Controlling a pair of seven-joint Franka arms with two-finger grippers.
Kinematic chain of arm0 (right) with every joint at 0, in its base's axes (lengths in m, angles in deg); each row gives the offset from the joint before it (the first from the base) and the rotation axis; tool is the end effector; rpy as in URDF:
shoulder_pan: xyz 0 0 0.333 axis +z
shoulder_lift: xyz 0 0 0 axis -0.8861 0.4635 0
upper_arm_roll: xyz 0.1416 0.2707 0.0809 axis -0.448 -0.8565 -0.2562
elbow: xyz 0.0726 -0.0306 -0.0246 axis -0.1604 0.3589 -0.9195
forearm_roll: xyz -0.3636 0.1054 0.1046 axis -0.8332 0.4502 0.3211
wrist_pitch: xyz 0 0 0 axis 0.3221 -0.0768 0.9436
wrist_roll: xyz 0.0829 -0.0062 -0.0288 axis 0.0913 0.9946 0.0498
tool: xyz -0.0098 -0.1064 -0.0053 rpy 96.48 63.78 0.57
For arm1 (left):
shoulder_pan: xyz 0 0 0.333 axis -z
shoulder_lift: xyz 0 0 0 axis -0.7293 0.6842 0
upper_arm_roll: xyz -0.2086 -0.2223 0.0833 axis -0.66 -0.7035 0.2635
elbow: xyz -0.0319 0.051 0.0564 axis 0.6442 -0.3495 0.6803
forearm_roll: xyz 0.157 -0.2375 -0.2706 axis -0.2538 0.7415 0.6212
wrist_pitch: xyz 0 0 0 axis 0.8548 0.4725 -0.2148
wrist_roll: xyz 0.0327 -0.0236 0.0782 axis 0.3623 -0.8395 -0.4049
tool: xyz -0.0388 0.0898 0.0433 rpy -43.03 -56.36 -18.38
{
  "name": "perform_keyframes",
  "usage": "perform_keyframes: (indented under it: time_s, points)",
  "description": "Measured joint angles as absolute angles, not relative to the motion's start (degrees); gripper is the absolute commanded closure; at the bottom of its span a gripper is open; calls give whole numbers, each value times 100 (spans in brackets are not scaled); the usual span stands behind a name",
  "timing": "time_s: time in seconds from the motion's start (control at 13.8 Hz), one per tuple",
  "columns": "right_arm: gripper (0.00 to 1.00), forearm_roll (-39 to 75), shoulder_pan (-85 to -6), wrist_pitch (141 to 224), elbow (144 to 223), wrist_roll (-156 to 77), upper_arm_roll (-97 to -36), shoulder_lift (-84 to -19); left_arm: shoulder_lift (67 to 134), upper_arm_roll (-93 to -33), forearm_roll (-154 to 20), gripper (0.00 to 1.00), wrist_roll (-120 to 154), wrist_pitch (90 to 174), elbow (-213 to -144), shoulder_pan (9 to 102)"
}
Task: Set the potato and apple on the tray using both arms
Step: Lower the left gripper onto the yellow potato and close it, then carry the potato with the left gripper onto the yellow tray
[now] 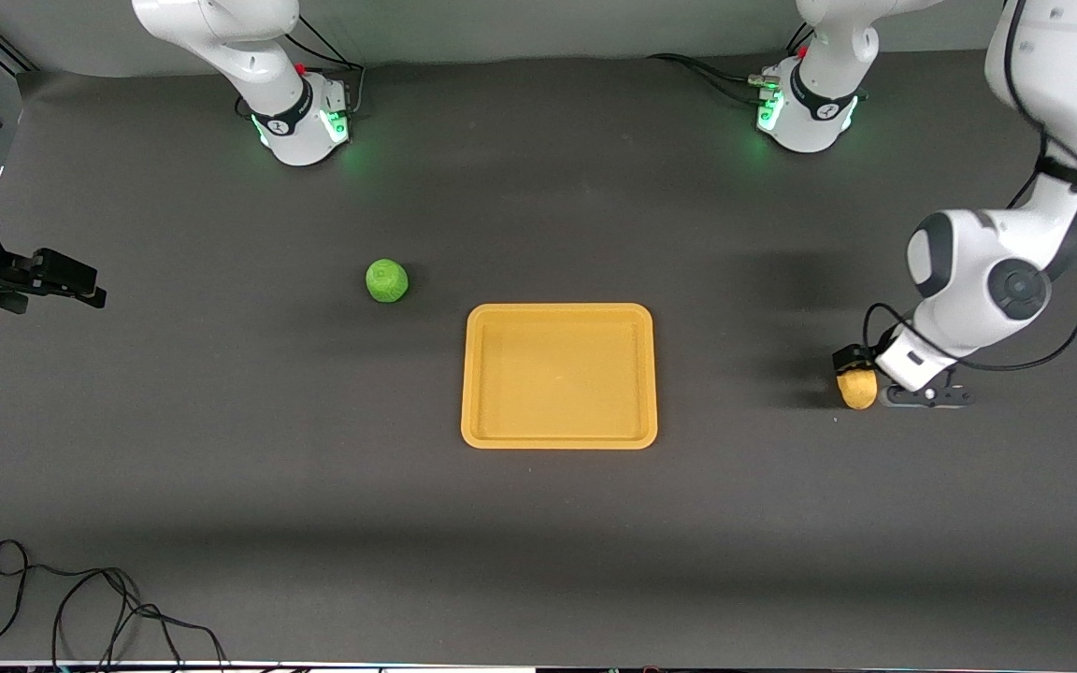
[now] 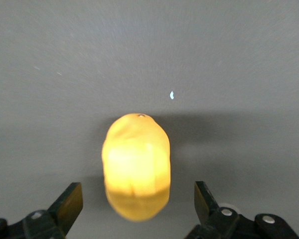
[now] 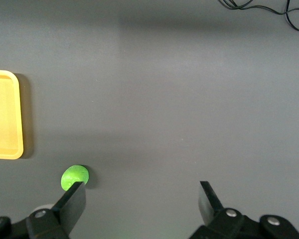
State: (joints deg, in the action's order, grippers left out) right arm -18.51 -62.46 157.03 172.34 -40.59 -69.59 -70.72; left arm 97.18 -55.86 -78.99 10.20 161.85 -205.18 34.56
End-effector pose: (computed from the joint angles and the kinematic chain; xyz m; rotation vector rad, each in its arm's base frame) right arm 0.5766 -0.0239 0.5989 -3.1370 -0.0462 0.0643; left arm 0.5528 0.0098 0.2030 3.0945 -0.0273 -0.0335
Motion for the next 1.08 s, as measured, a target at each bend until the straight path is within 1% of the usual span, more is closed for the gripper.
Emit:
perform_keyframes:
  time_s: [0.07, 0.14, 0.22, 0.29, 0.36, 0.43, 0.51, 0.58, 0.8, 0.87, 0.94, 1.01, 1.08]
  points:
    - [0, -1851, -6246, 15704, 17234, -4059, -6960, -7058, 9849, -5585, -7904, 24, 1020, 16313, -20514, 3444]
    - [0, -1851, -6247, 15706, 17234, -4059, -6959, -7043, 9927, -5585, -7907, 39, 1020, 16415, -20508, 3439]
    - [0, -1851, -6246, 15713, 17234, -4059, -6959, -7031, 9958, -5590, -7909, 62, 1020, 16444, -20491, 3440]
    - [0, -1851, -6247, 15739, 17233, -4059, -6958, -7025, 9953, -5598, -7911, 75, 1020, 16442, -20453, 3440]
    - [0, -1851, -6248, 15787, 17234, -4059, -6955, -7022, 9925, -5605, -7921, 83, 1016, 16397, -20399, 3440]
    - [0, -1851, -6248, 15825, 17233, -4059, -6954, -7020, 9858, -5615, -7930, 85, 1014, 16213, -20323, 3441]
    - [0, -1851, -6248, 15830, 17233, -4059, -6954, -7020, 9762, -5630, -7931, 85, 1015, 15861, -20196, 3442]
    - [0, -1851, -6248, 15831, 17234, -4059, -6954, -7020, 9639, -5668, -7913, 85, 1030, 15332, -19974, 3447]
    - [0, -1851, -6248, 15833, 17233, -4059, -6954, -7020, 9354, -6006, -7836, 85, 1822, 13472, -18784, 3728]
    - [0, -1851, -6248, 15834, 17233, -4059, -6954, -7020, 9338, -6094, -7827, 85, 2227, 13153, -18436, 3998]
    - [0, -1850, -6248, 15834, 17232, -4059, -6954, -7020, 9352, -6143, -7795, 85, 2633, 13029, -18221, 4335]
    - [0, -1850, -6248, 15835, 17232, -4059, -6954, -7020, 9393, -6164, -7742, 84, 3013, 13026, -18129, 4699]
    - [0, -1850, -6248, 15836, 17231, -4059, -6953, -7020, 9473, -6172, -7715, 80, 3360, 13080, -18092, 5053]
